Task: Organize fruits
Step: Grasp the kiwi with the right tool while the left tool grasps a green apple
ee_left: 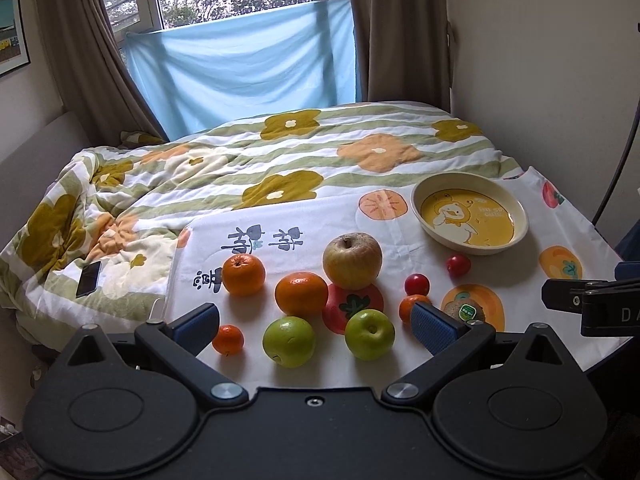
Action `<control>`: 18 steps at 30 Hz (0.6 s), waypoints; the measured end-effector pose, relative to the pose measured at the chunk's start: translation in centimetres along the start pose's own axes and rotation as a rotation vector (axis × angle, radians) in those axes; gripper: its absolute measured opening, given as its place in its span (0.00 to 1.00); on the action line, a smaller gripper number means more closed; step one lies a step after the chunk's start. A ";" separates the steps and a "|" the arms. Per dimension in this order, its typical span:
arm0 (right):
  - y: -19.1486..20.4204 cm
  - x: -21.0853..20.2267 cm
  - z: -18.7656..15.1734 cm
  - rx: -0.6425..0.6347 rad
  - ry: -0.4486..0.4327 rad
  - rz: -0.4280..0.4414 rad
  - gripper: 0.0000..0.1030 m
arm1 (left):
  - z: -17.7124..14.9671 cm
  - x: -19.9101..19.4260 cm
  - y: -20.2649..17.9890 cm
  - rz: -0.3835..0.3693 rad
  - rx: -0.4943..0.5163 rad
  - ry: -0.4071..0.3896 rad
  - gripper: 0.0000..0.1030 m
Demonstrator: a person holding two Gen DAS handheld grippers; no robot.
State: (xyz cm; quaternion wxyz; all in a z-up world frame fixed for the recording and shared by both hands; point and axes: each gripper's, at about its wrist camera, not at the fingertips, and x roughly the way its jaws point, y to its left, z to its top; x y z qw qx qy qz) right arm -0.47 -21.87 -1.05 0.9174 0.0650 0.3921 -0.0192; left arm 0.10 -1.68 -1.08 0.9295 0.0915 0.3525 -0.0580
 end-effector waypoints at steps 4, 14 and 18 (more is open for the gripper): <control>-0.5 2.1 -0.5 0.017 0.014 0.004 1.00 | -0.7 2.3 -0.8 -0.037 0.038 0.014 1.00; -1.3 8.2 -2.8 0.051 0.049 0.031 1.00 | -3.1 8.7 -3.3 -0.080 0.146 0.014 0.95; -1.4 9.9 -3.9 0.049 0.048 0.053 1.00 | -4.0 10.6 -4.4 -0.089 0.183 0.018 0.91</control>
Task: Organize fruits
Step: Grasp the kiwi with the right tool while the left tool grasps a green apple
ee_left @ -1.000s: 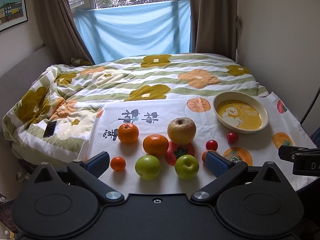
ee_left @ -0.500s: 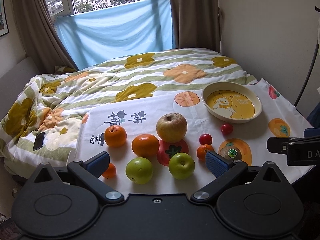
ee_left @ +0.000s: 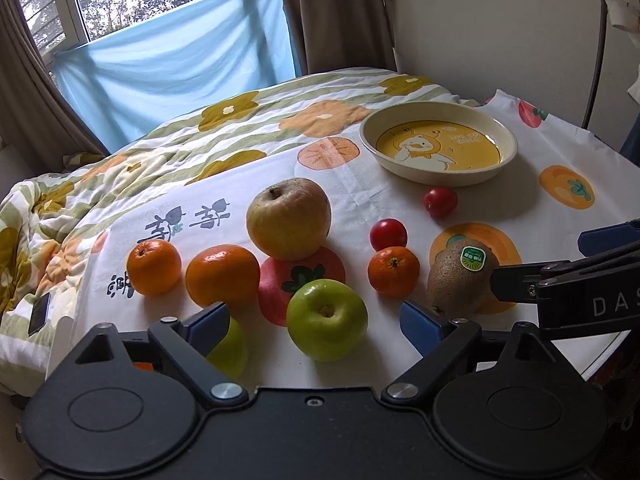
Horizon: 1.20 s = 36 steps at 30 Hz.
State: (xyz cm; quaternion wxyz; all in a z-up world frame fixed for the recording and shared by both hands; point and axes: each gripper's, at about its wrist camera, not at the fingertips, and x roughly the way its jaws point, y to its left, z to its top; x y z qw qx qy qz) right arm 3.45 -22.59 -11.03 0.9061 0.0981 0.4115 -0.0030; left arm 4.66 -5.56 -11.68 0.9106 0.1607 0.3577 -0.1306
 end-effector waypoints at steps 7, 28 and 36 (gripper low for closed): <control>-0.5 2.4 -0.9 -0.004 0.010 0.030 1.00 | -1.0 2.9 -0.8 0.000 0.029 0.023 0.78; 1.2 5.0 -0.6 -0.051 0.010 0.086 0.98 | -1.8 3.1 0.0 -0.034 0.001 0.031 0.56; 2.2 5.5 -0.5 -0.133 -0.012 0.069 0.86 | -2.0 3.0 0.0 -0.029 -0.010 0.036 0.56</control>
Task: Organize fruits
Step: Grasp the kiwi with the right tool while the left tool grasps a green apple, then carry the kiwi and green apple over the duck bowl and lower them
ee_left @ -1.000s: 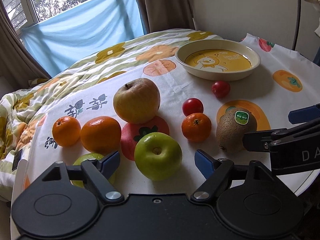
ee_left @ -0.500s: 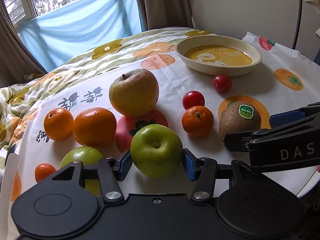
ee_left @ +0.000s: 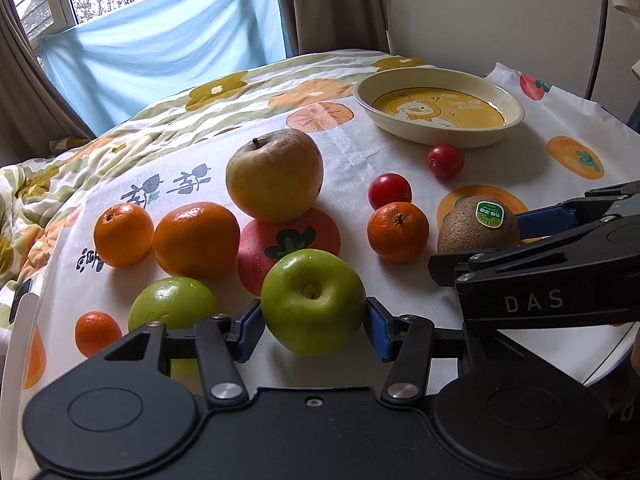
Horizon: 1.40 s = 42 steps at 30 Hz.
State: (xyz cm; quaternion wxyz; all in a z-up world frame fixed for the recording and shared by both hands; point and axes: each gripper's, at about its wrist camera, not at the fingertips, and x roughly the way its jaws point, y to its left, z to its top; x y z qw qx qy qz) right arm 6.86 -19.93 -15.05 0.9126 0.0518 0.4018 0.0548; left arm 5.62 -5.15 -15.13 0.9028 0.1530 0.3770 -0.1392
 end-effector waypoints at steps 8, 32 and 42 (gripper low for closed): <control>0.0 -0.5 0.6 0.008 0.014 0.012 0.75 | 0.3 -0.8 0.4 -0.012 -0.027 -0.005 0.56; -10.9 -10.0 9.7 0.050 -0.102 -0.057 0.75 | 13.3 -5.8 -5.1 -0.038 -0.078 -0.098 0.56; -17.8 -5.5 15.9 -0.038 -0.107 -0.021 0.75 | 20.2 1.0 -8.7 -0.023 -0.117 -0.098 0.56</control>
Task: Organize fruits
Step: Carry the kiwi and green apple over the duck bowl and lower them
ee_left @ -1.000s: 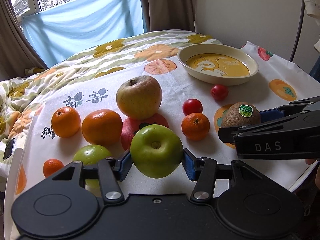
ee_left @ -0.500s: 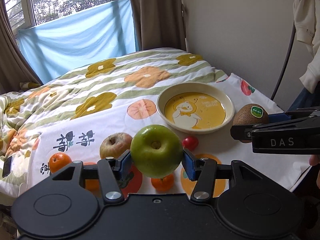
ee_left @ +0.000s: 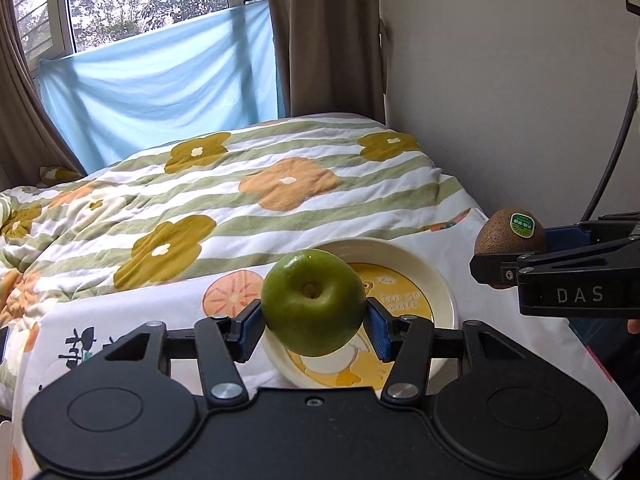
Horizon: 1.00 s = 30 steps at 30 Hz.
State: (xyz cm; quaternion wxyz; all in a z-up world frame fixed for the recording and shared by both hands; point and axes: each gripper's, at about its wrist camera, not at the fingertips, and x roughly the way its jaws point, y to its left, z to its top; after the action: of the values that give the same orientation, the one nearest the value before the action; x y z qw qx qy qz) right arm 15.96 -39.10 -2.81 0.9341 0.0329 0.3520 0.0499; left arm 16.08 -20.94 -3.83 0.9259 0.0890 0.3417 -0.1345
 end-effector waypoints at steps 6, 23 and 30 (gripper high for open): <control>-1.7 5.1 1.6 -0.020 0.016 0.025 0.74 | 1.8 6.4 -0.5 0.021 0.009 0.039 0.56; -2.1 11.8 1.7 -0.028 0.093 0.058 0.74 | 1.8 15.6 -0.8 0.024 0.102 0.167 0.56; -2.0 12.0 2.1 -0.033 0.091 0.057 0.74 | 2.1 14.9 -0.7 0.022 0.113 0.163 0.85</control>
State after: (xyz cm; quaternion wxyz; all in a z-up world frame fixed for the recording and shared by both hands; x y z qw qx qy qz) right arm 26.50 -39.74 -9.29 0.9157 0.0253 0.3922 0.0836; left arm 28.00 -24.92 -12.07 0.8899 0.1554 0.4069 -0.1355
